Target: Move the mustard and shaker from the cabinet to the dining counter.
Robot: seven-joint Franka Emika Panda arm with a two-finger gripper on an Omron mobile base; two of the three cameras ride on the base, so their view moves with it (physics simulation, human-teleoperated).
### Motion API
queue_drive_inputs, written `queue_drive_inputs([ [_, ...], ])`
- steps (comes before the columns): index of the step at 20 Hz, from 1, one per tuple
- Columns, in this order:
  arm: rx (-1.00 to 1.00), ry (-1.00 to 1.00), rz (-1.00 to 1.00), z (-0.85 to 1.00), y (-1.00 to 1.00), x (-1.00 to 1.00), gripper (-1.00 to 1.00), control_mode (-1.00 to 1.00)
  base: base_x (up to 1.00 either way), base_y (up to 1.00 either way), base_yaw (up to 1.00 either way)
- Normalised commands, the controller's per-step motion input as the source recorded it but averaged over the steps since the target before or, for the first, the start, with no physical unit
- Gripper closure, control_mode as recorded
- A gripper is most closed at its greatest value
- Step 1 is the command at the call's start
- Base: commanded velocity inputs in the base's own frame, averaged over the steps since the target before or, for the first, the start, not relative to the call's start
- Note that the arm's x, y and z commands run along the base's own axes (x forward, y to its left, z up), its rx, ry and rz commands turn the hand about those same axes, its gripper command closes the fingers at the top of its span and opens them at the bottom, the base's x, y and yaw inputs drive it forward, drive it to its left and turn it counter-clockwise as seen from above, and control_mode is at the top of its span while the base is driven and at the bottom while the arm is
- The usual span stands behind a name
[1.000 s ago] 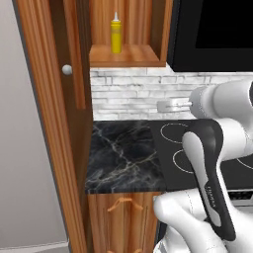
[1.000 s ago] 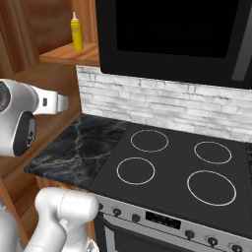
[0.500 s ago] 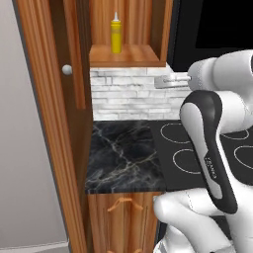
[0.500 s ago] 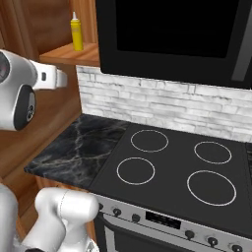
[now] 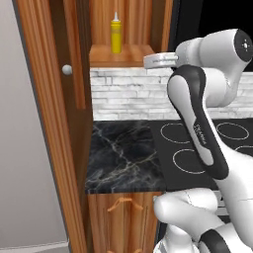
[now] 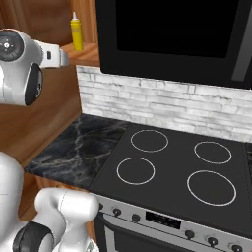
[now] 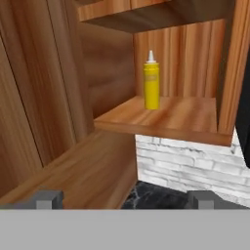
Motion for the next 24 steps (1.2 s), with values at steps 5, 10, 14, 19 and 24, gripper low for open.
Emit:
queue_drive_inputs([
  [5, 0.0, 0.08, 0.01, 0.05, 0.12, 0.65, -1.0, -1.0, 0.0, 0.0, 0.0],
  [10, 0.0, 0.11, 0.0, 0.0, 0.05, 0.6, -1.0, -1.0, 0.0, 0.0, 0.0],
  [14, 0.0, 0.01, 0.0, 0.0, 0.08, 0.61, -1.0, -1.0, 0.0, 0.0, 0.0],
  [19, 0.0, -0.05, 0.0, 0.0, 0.22, 0.41, -1.0, -1.0, 0.0, 0.0, 0.0],
  [24, 0.0, -0.03, 0.0, 0.0, 0.11, 0.39, -1.0, -1.0, 0.0, 0.0, 0.0],
])
